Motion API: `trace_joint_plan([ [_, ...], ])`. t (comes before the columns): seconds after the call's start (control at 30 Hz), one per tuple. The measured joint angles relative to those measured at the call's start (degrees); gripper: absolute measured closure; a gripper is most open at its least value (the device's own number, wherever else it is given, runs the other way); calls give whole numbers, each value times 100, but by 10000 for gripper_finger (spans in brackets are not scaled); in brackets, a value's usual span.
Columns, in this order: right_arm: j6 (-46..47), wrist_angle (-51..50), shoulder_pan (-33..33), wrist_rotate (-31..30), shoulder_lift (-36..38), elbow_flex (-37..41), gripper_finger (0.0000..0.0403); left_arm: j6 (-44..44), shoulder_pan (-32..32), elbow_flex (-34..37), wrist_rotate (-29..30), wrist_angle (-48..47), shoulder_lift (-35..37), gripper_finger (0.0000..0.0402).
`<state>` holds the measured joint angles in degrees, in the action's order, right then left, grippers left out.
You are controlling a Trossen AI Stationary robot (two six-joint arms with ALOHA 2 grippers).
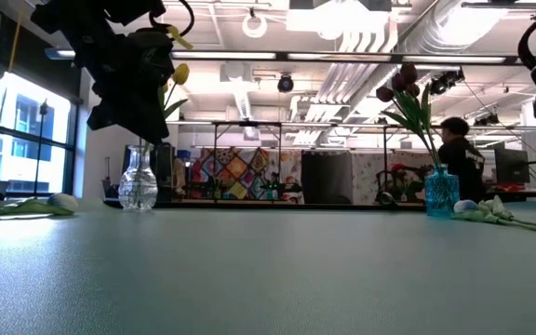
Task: Sort flowers into vase by color
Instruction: Put the bottom right white tulip into the bottom transparent vase
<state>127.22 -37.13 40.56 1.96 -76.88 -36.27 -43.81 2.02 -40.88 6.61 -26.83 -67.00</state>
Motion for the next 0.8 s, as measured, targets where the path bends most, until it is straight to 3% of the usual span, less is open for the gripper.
trace_joint_plan([
  [0.3, 34, 236, -5, 255, -2, 143, 325, -50, -2, -1, -111, -9, 0, 321],
  [0.57, -278, 254, -2, -149, -2, -303, 323, -2, -2, -2, -120, -9, 0, 321],
  [0.8, -436, 132, 83, -176, -2, -411, 265, 2, -2, -2, 251, -2, 0, 321],
])
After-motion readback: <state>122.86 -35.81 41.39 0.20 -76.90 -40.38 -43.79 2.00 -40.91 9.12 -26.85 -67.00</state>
